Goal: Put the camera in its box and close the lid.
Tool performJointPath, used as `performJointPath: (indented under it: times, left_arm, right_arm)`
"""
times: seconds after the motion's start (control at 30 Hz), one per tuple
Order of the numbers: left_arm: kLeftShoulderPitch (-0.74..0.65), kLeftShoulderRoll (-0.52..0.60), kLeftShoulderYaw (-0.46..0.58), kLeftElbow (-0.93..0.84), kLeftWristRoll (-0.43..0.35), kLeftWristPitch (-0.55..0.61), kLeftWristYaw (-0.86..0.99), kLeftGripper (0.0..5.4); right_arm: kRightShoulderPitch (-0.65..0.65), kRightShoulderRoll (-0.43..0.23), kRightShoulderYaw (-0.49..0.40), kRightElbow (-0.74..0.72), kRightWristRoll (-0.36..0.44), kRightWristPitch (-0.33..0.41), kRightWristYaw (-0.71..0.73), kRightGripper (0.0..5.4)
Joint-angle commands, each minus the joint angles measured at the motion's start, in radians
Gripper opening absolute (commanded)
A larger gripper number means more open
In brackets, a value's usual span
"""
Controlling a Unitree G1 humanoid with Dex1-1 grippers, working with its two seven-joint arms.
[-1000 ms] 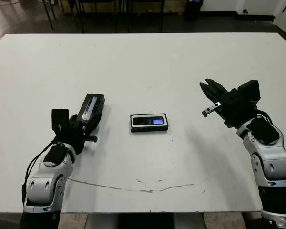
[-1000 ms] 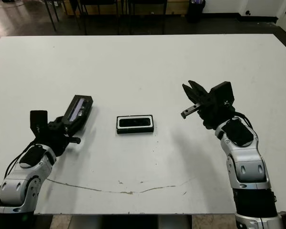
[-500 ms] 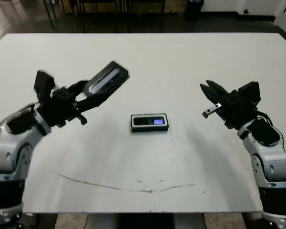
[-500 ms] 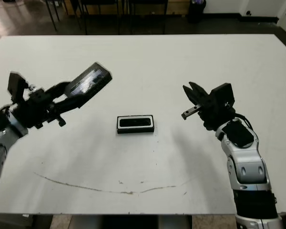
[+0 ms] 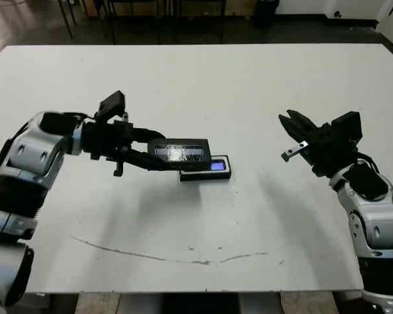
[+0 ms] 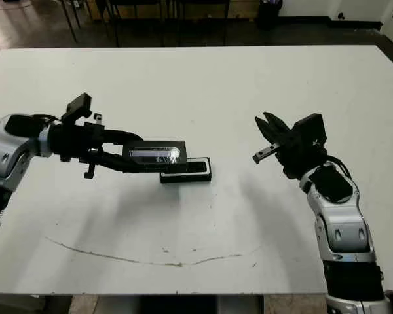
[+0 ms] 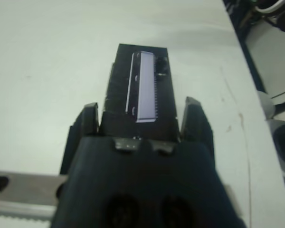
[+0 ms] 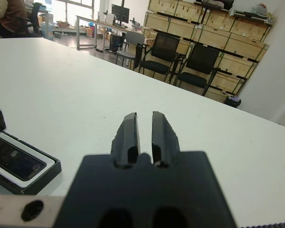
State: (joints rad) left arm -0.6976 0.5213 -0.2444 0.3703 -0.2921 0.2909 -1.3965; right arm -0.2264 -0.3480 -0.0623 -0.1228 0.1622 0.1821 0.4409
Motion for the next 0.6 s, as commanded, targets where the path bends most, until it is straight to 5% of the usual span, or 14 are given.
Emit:
performJointPath:
  times: [0.03, 0.6]
  left_arm:
    - [-0.016, -0.026, -0.013, 0.047, 0.021, -0.013, -0.011, 1.28]
    - [-0.037, -0.125, -0.001, 0.182, 0.103, -0.097, 0.089, 1.28]
  right_arm:
    - [0.002, -0.011, -0.008, 0.009, 0.010, 0.020, 0.003, 0.00]
    - [0.009, -0.025, -0.018, 0.002, 0.011, 0.023, 0.007, 0.00]
